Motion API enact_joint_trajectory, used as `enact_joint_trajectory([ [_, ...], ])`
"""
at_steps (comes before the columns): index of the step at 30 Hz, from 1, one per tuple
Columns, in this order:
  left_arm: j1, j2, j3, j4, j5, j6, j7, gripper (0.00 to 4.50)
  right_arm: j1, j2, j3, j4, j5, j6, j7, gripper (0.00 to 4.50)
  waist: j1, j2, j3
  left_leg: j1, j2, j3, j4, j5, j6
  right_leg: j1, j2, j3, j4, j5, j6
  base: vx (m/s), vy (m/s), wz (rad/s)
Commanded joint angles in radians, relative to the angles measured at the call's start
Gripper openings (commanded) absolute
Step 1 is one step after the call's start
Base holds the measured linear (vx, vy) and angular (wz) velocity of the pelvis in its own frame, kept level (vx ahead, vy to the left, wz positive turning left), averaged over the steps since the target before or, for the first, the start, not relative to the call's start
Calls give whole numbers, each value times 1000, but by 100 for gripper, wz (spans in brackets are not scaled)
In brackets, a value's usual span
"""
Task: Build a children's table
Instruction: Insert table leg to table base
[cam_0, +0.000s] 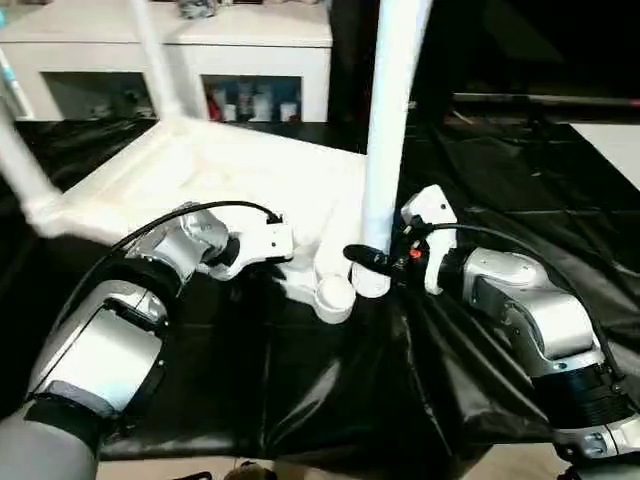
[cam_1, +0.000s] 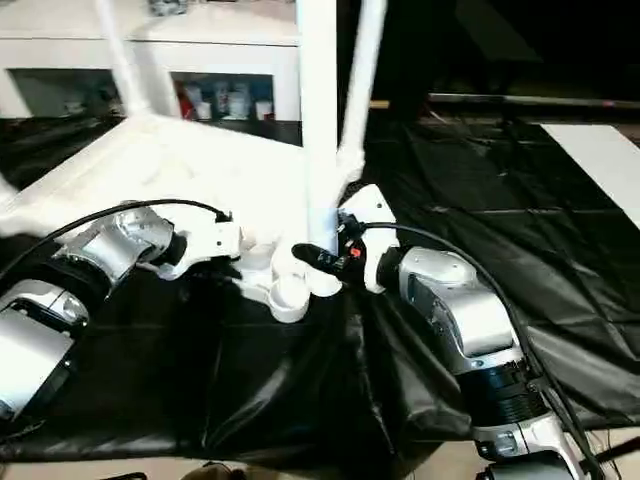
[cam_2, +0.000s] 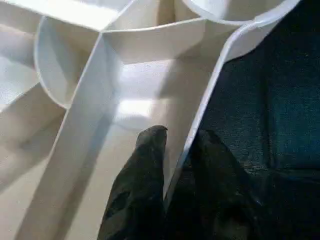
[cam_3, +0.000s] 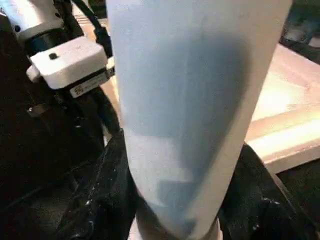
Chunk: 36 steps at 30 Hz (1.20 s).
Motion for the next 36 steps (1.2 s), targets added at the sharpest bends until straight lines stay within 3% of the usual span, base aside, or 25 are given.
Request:
enact_joint_trajectory([
  [1, 54, -1, -32, 37, 28, 47, -19, 66, -6, 0, -1, -9, -1, -13, 1, 186, 6, 0, -70, 38, 53, -36, -73, -299, -40, 27, -90, 33, -89, -147, -263, 0, 0, 0],
  [5, 79, -6, 21, 13, -8, 172, -3, 46, -4, 6, -3, -10, 1, -14, -4, 186, 1, 4, -69, 37, 53, -36, -74, -307, -39, 28, -88, 32, -89, -164, -268, 0, 0, 0],
  [8, 102, 2, 44, -4, -17, 225, 43, 41, 0, 11, -5, -11, 3, -12, -9, 186, -2, -1, -62, 37, 48, -38, -77, -340, -38, 27, -90, 32, -99, -269, -247, 0, 0, 0],
  [12, 154, 26, 85, -51, -28, 312, 138, 36, 6, 19, -4, -13, 2, -11, -14, 186, -10, -11, -55, 36, 43, -47, -87, -392, -52, 27, -92, 24, -114, -482, -166, -4, 4, -5],
  [13, 165, 29, 94, -62, -32, 328, 154, 36, 6, 20, -4, -13, 2, -11, -15, 186, -12, -7, -54, 36, 41, -50, -89, -400, -53, 26, -95, 21, -120, -535, -142, -24, 17, -22],
  [14, 182, 35, 106, -83, -36, 354, 176, 36, 5, 22, -4, -9, 2, -11, -15, 186, -15, -14, -52, 35, 40, -50, -90, -407, -53, 25, -95, 19, -123, -565, -128, -24, 17, -22],
  [15, 199, 40, 116, -109, -36, 381, 190, 35, 3, 23, -4, -7, 2, -11, -15, 186, -20, -8, -50, 35, 39, -56, -93, -425, -61, 24, -97, 15, -129, -625, -105, -34, 17, -26],
  [17, 233, 48, 141, -164, -43, 436, 224, 35, -2, 28, -3, 2, 0, -12, -15, 186, -34, -7, -50, 39, 37, -64, -95, -461, -67, 22, -98, 2, -141, -680, -79, -36, 22, -28],
  [18, 269, 55, 159, -229, -44, 491, 243, 35, -8, 32, -2, 8, 1, -9, -14, 186, -47, -11, -50, 28, 37, -70, -102, -472, -69, 35, -98, -12, -140, -662, -73, -44, 33, -33],
  [19, 287, 58, 167, -263, -46, 508, 245, 35, -10, 33, -1, 10, 0, -8, -14, 186, -54, -2, -49, 29, 39, -77, -111, -515, -75, 37, -97, -31, -143, -658, -68, -49, 46, -39],
  [22, 347, 65, 191, -375, -65, 526, 239, 29, -19, 39, 4, 21, -3, -11, -12, 186, -84, 3, -48, 36, 45, -98, -123, -659, -90, 46, -99, -61, -157, -617, -63, -40, 47, -35],
  [23, 363, 68, 194, -409, -69, 524, 239, 26, -22, 40, 6, 24, -4, -12, -12, 186, -85, 17, -48, 44, 49, -105, -126, -701, -97, 46, -101, -66, -154, -589, -72, -29, 45, -29],
  [24, 386, 71, 198, -458, -80, 494, 228, 22, -24, 42, 7, 26, -4, -12, -12, 186, -103, 10, -43, 41, 54, -112, -138, -765, -99, 53, -94, -74, -152, -534, -78, -28, 37, -23],
  [25, 405, 72, 202, -499, -90, 473, 223, 17, -27, 44, 7, 29, -4, -13, -12, 186, -100, 25, -37, 45, 63, -117, -158, -862, -117, 56, -87, -82, -138, -509, -86, 0, 0, 0],
  [26, 425, 74, 202, -541, -102, 422, 210, 17, -30, 47, 7, 33, -5, -15, -13, 186, -103, 26, -33, 41, 66, -114, -173, -906, -124, 60, -77, -86, -123, -484, -92, 0, 0, 0],
  [27, 448, 78, 199, -591, -109, 381, 197, 17, -35, 50, 7, 37, -5, -18, -14, 186, -94, 24, -36, 29, 73, -107, -199, -942, -133, 78, -71, -77, -73, -413, -105, 0, 0, 0],
  [28, 475, 90, 183, -647, -108, 328, 182, 8, -40, 55, 6, 44, -9, -27, -17, 186, -78, 18, -32, 34, 64, -78, -215, -928, -143, 62, -62, -62, -61, -435, -112, 0, 0, 0],
  [29, 475, 90, 183, -647, -108, 328, 182, 3, -40, 55, 6, 44, -9, -27, -17, 186, -80, -1, -33, 57, 51, -73, -183, -879, -136, 36, -72, -55, -101, -541, -94, 0, 0, 0],
  [30, 499, 99, 173, -692, -106, 275, 179, 3, -44, 64, 0, 50, -10, -39, -24, 186, -67, -41, -35, 174, -17, -48, 11, -570, -83, -80, -143, -55, -272, -883, -43, 23, -80, 6],
  [31, 500, 99, 173, -693, -106, 274, 179, 3, -44, 64, 0, 50, -10, -40, -24, 186, -62, -33, -27, 92, -10, -68, 18, -285, -19, 7, -192, -28, -251, -939, -27, 95, -34, -21],
  [32, 509, 100, 172, -710, -106, 252, 182, 3, -45, 69, -5, 52, -8, -44, -27, 186, -39, -23, -38, 41, 11, -76, -36, -214, -10, 67, -182, -17, -209, -835, -24, 95, -34, -21],
  [33, 519, 94, 178, -729, -117, 239, 181, 1, -47, 74, -8, 55, -7, -48, -33, 186, -31, -7, -44, 68, 39, -74, -83, -299, -33, 37, -121, -57, -188, -655, -38, 72, 6, -20],
  [34, 523, 91, 178, -741, -115, 233, 187, 0, -47, 79, -10, 56, -8, -50, -39, 186, -34, 4, -54, 83, 57, -76, -96, -340, -55, 33, -101, -56, -157, -391, -102, 0, 0, 0],
  [35, 525, 90, 176, -748, -112, 233, 191, 0, -47, 81, -10, 56, -8, -52, -42, 186, -38, 3, -52, 77, 63, -78, -103, -350, -64, 35, -94, -50, -141, -285, -136, 0, 0, 0],
  [36, 520, 94, 172, -741, -100, 215, 203, 0, -45, 83, -9, 54, -9, -52, -44, 186, -37, 2, -46, 82, 60, -70, -110, -415, -73, 28, -88, -44, -135, -239, -176, 0, 0, 0],
])
